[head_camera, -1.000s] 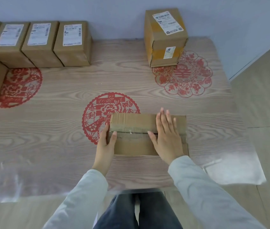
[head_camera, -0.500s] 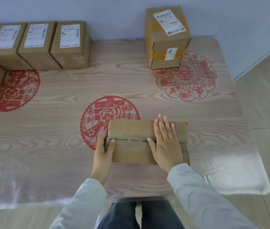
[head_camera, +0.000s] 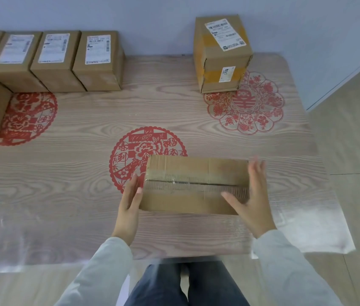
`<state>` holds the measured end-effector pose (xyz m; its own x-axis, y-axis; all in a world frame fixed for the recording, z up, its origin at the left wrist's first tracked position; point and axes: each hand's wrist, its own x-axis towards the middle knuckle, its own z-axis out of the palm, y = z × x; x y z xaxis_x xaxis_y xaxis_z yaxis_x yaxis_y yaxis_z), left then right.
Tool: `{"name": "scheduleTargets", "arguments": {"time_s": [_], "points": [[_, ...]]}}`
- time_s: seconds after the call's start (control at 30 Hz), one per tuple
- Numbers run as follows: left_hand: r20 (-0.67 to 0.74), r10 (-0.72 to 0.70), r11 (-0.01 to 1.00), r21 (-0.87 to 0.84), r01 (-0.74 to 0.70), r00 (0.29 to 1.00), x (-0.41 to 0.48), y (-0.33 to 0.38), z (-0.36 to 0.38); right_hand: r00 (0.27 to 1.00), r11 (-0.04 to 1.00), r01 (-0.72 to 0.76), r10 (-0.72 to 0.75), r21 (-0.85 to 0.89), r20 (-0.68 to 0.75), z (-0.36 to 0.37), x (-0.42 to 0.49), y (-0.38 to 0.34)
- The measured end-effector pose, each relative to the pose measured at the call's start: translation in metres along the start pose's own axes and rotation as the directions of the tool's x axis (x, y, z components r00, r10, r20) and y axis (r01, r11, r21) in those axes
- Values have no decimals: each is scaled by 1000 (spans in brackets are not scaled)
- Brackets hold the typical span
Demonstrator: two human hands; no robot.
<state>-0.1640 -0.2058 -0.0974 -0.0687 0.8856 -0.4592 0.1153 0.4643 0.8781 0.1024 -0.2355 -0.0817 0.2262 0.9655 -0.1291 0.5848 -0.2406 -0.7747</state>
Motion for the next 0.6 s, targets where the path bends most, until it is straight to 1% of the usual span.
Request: {"name": "scheduleTargets", "arguments": {"time_s": [0.07,0.13,0.2,0.23,0.3,0.4,0.53,0.6], "points": [[2,-11,1000,8,11,1000,-7,-4,-2,984,980,-162,152,118,93,-11,-14,16],[17,-38,999,9,38,999,-14,-7,0,945,942,-294,262,160,197,-13,-25,33],[41,-88,996,6,88,995,-19,-8,4,912,922,-356,307,154,271,-8,-30,40],[50,-103,995,9,103,993,-22,-7,6,905,914,-373,320,161,282,-4,-32,41],[51,-99,995,22,98,994,-23,-2,9,905,895,-401,353,196,240,1,-29,39],[45,-33,999,30,32,998,-23,12,11,909,879,-414,386,238,157,-4,-18,26],[24,50,999,-4,-50,998,-20,37,12,921,881,-373,391,290,-1,-21,-3,-5],[0,69,998,-9,-69,998,-18,48,14,923,899,-357,382,255,-55,-30,2,-22]]}}
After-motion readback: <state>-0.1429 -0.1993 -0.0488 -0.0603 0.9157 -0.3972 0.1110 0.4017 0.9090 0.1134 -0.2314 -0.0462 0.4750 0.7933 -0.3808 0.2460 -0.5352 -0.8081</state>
